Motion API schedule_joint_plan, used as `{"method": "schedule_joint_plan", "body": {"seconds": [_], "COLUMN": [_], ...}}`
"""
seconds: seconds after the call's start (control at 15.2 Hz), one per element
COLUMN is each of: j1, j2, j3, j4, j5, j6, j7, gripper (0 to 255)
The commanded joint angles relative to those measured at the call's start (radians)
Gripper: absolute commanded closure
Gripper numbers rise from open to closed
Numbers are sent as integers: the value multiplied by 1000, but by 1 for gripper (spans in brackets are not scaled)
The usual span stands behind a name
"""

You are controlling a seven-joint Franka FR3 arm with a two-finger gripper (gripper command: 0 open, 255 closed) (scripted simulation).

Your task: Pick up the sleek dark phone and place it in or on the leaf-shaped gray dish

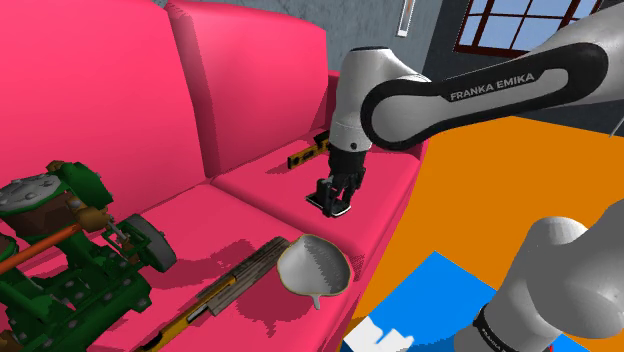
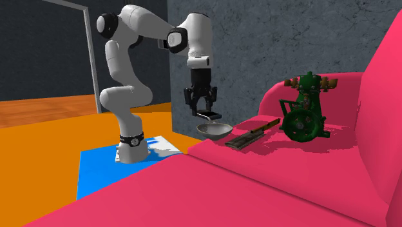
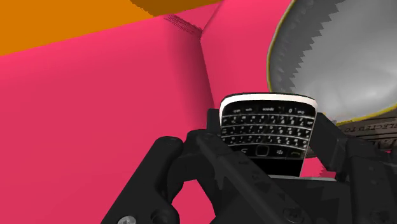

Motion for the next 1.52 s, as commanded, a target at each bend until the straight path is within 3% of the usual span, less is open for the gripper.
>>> {"method": "schedule_joint_plan", "body": {"seconds": [0.0,0.46,1.45], "j1": [24,106,105], "j2": [-22,-71,16], "j3": [34,156,193], "j4": [-11,-30,-163], "j5": [18,82,87], "j6": [-8,-25,194], "j7": [48,212,222], "gripper": [255,255,255]}}
